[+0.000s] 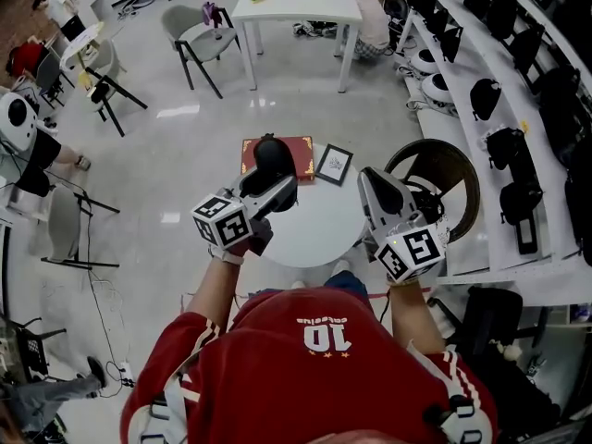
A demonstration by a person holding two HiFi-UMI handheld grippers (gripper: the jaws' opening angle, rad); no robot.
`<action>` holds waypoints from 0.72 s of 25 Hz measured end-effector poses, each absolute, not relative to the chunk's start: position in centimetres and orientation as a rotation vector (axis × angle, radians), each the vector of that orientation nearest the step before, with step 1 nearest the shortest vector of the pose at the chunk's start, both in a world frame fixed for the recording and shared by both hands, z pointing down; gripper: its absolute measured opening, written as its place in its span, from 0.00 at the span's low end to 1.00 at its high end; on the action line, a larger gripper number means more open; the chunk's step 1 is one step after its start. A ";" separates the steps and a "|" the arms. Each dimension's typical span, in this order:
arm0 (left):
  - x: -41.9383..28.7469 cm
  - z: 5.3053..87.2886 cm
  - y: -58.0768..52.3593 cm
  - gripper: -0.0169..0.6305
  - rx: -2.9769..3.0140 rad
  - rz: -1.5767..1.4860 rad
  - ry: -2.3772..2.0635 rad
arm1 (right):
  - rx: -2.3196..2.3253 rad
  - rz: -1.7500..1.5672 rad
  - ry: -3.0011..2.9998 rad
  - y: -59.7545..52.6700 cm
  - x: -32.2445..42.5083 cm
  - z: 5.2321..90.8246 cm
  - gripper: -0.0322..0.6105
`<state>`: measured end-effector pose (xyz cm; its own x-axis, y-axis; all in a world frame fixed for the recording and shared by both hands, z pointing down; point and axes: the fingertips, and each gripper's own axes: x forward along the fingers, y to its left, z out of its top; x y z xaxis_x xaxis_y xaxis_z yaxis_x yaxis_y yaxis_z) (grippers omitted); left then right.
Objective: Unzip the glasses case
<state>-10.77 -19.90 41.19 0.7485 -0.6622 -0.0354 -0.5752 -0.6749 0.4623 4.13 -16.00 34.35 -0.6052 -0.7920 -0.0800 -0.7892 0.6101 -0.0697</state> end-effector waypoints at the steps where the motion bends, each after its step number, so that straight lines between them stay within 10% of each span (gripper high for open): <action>1: -10.9 40.9 -19.9 0.51 2.522 -0.286 -0.946 | -1.334 -0.039 2.731 -15.8 4.0 34.2 0.08; 18: -11.4 33.9 -20.1 0.50 2.536 -0.497 -0.925 | -1.262 0.068 2.885 -14.5 -0.2 34.9 0.13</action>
